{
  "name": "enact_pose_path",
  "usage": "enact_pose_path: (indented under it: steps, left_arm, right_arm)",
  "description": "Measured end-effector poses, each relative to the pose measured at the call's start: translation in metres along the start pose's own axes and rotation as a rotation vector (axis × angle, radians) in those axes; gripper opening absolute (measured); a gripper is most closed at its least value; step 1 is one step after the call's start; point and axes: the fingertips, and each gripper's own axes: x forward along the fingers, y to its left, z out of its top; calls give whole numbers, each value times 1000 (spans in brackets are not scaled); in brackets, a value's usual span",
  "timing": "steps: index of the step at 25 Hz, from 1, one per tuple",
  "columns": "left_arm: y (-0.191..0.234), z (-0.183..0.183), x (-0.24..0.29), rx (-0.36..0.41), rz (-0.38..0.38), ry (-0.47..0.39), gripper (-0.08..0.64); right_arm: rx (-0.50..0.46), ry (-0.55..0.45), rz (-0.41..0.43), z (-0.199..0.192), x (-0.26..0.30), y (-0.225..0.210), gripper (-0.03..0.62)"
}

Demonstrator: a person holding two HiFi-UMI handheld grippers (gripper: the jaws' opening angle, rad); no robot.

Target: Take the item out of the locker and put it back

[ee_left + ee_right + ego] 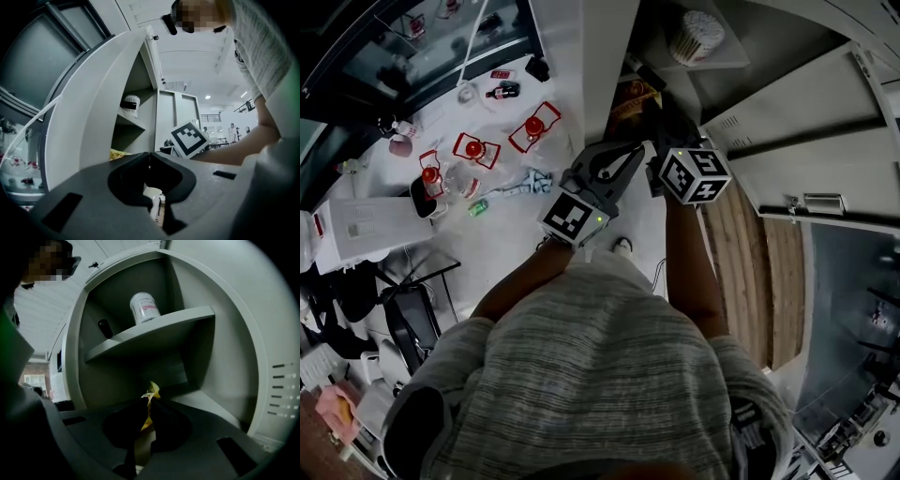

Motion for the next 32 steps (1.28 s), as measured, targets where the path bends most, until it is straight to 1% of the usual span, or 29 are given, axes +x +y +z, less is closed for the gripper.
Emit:
enact_pose_path:
  steps: [3,4,5,6,10,14,17,21,24,26,28,30,32]
  left_arm:
    - [-1,1,2,-1,-3,-5,17]
    - [-1,1,3,-1,-5,-7,18]
    - [-1,2,4,1,-8,-9,17]
    - [-2,3,5,4,-11,-11,17]
    - [-5,3,7,1,-21,-9,18]
    - [-5,4,7,-1,-18,-18,17]
    - [-6,6,8,0,-17,-19,18]
    - [-9,8,7,6,-20,-24,18]
    - [-10,9,5,5,-19,-27,17]
    - [-10,10,4,6,-19,-28,17]
    - [-11,9,5,6,-19,-29,17]
    - [-12,9,6,6,-19,-31,17]
    - [-13,10,7,5,-21,-31,17]
  right_arm:
    - [-100,91,-10,-7,3,1,44]
    - [-127,119,-11,-9,4,2,81]
    - [-147,138,-10,-9,5,3,138]
    - [-164,151,-7,-10,5,4,171]
    - [-235,178,-4,-11,0,8,237]
    - [-320,259,-34,-16,-2,5,256]
    - [-352,320,-50,-17,-2,2,256]
    - [-407,468,-85,-31,-10,-6,256]
    - [-449,522,-120,-37,-16,-13,256]
    - [-480,534,-140,-36,-20,-16,256]
    - [-508,512,-155,-27,-22,-18,256]
    - [-506,451,-151,-12,-24,-15,256]
    - [-484,376,-130,3,-25,-8,256]
